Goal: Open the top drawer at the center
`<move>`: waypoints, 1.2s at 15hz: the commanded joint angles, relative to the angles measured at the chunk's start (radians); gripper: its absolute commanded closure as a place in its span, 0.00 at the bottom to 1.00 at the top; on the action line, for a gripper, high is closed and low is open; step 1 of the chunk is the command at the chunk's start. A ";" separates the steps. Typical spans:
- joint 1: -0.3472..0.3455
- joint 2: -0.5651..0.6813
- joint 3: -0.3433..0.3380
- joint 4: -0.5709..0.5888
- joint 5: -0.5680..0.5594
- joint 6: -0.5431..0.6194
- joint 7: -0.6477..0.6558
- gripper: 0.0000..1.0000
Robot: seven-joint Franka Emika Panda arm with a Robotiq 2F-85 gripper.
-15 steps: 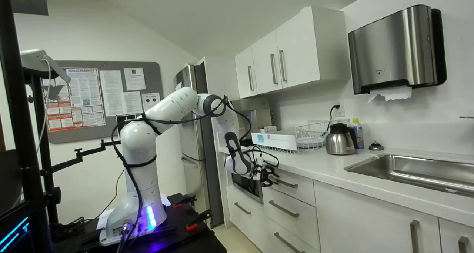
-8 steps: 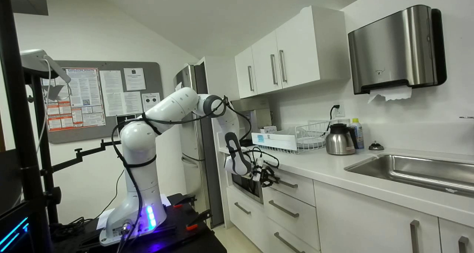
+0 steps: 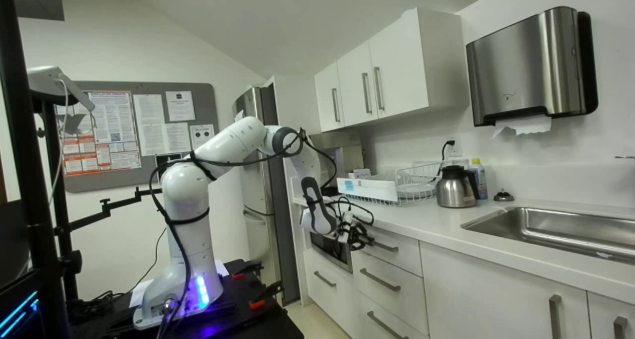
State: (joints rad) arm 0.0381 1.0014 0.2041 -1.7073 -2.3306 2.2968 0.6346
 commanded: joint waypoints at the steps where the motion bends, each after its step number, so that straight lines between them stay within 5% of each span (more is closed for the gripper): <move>1: -0.006 -0.099 0.041 -0.105 -0.013 0.047 0.028 0.94; 18: -0.036 -0.277 0.137 -0.390 0.015 0.107 0.132 0.94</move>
State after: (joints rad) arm 0.0037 0.8255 0.3088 -2.0166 -2.3270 2.3707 0.7396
